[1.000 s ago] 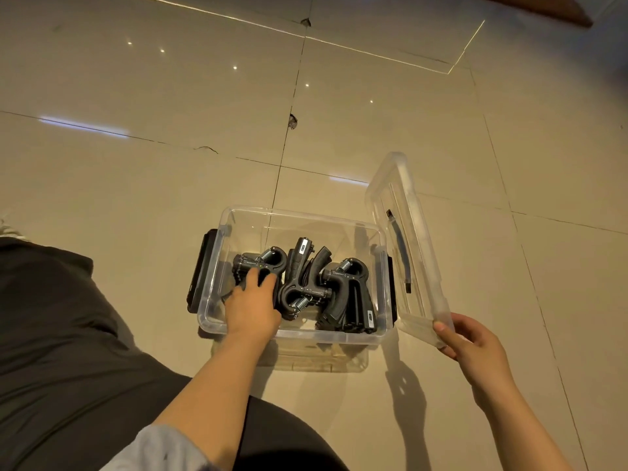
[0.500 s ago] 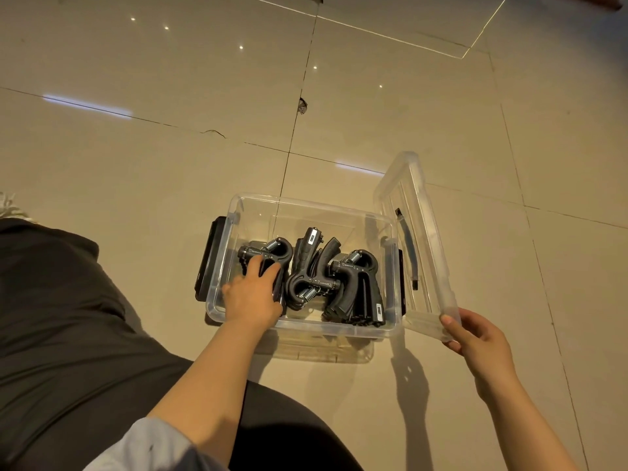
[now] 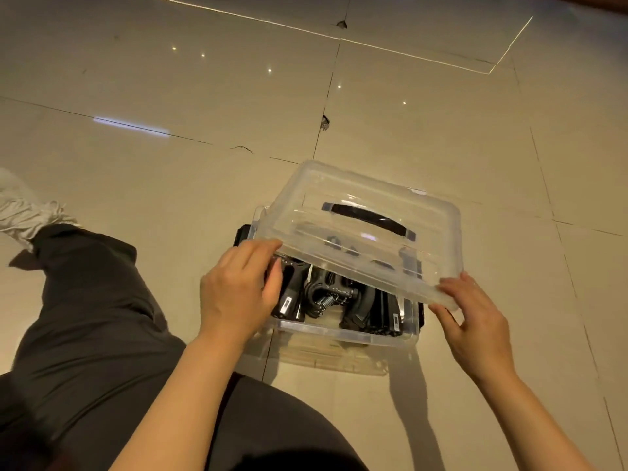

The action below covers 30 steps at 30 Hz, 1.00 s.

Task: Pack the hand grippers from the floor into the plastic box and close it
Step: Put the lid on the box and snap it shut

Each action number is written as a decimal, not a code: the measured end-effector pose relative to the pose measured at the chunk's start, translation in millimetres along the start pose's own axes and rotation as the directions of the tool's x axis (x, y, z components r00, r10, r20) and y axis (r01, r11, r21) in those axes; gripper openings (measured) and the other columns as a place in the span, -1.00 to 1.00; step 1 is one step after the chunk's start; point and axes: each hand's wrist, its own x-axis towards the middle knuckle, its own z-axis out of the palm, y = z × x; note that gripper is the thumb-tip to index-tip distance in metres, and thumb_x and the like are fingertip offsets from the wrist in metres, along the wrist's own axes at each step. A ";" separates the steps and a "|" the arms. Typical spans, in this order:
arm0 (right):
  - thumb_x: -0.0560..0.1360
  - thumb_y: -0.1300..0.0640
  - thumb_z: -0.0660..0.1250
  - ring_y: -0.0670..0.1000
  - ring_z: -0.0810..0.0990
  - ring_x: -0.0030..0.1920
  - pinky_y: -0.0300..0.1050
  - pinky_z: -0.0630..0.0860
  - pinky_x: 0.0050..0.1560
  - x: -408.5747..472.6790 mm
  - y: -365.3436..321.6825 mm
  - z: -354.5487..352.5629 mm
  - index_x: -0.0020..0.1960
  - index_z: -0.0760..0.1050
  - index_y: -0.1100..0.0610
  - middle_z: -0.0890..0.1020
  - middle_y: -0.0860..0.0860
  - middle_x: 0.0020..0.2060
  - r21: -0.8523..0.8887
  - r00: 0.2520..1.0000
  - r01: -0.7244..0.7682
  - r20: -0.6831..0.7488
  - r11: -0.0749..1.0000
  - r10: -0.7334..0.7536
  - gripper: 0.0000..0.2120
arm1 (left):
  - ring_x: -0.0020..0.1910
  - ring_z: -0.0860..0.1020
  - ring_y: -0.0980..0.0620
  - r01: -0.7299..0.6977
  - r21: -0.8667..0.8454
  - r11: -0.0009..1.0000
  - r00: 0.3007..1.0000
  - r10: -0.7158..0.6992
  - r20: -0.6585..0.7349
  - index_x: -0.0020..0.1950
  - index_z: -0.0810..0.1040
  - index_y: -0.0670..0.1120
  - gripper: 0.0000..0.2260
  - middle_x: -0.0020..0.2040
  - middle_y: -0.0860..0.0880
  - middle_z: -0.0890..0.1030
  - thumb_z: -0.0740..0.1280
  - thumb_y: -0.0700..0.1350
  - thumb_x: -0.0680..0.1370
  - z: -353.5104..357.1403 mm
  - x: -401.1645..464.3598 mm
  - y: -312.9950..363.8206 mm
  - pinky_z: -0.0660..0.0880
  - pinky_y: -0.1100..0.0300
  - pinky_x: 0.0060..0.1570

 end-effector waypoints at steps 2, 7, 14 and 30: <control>0.34 0.31 0.50 0.19 0.48 0.28 -0.02 0.42 0.21 -1.7 -0.9 15.6 0.07 0.59 0.22 0.65 0.11 0.06 0.027 0.997 0.044 0.059 0.999 -0.045 -0.69 | -0.10 0.53 -0.06 0.003 0.048 0.999 1.000 -0.002 -0.019 0.15 0.55 -0.10 -0.74 -0.02 -0.08 0.58 0.29 -0.09 0.49 -6.1 -8.4 -6.2 0.50 0.13 -0.40; 0.27 0.32 0.55 0.17 0.46 0.27 -0.02 0.45 0.21 -18.4 -2.4 41.2 0.01 0.61 0.19 0.64 0.09 0.05 0.084 0.978 0.102 0.175 0.991 -0.116 -0.67 | 0.46 0.11 -0.21 0.112 0.203 0.973 0.836 -0.203 0.510 0.50 0.14 0.11 -0.34 0.49 -0.13 0.19 0.03 0.36 0.45 17.7 -25.6 -27.6 0.22 -0.23 0.31; 0.26 0.26 0.57 0.20 0.50 0.27 0.05 0.48 0.14 -27.2 12.6 49.2 -0.04 0.59 0.13 0.62 0.04 0.05 -0.017 0.955 0.165 0.254 0.986 -0.156 -0.69 | 0.47 -0.34 -0.18 0.280 0.199 0.939 0.508 -0.321 0.799 0.48 -0.29 0.21 -0.24 0.38 0.09 -0.52 0.04 0.40 0.44 39.0 -35.3 -34.6 -0.07 -0.07 0.44; 0.52 -0.17 0.25 0.04 0.28 0.40 -0.09 0.24 0.36 -1.7 3.9 67.4 0.42 0.28 0.11 0.32 0.04 0.40 0.257 0.847 -0.532 0.167 0.807 0.505 -0.42 | 0.29 -0.58 -0.25 0.009 0.389 0.921 0.398 -0.360 0.844 0.25 -0.63 0.26 -0.14 0.25 -0.06 -0.69 -0.43 0.56 0.06 54.4 -32.1 -11.2 -0.21 -0.35 0.34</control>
